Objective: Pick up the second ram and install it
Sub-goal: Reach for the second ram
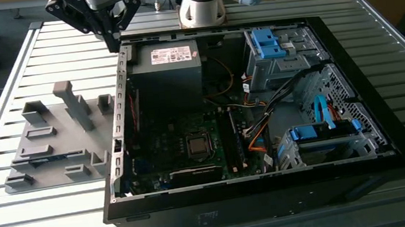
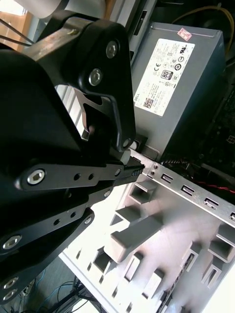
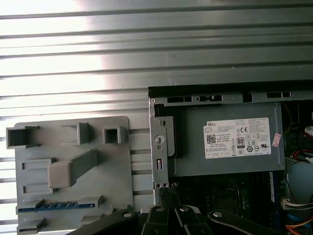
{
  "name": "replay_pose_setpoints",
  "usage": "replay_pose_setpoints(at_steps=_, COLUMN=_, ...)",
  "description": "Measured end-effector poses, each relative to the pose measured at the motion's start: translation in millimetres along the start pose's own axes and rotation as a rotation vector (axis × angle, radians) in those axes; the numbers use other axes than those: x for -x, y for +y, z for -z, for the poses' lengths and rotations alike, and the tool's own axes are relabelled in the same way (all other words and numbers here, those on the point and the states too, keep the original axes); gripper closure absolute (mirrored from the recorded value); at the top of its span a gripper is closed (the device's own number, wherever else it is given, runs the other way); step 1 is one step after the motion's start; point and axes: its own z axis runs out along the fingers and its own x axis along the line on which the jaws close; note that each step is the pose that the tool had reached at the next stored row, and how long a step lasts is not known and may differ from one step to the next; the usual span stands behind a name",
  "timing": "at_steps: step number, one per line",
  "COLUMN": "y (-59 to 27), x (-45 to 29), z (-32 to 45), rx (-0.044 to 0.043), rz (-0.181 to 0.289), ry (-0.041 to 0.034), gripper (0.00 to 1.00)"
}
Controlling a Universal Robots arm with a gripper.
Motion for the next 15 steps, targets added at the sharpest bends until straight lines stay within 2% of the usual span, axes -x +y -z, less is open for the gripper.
replay_pose_setpoints(at_steps=15, y=-0.6, x=-7.0, z=-0.4, rx=0.0, rz=0.0, ry=0.0, gripper=0.9)
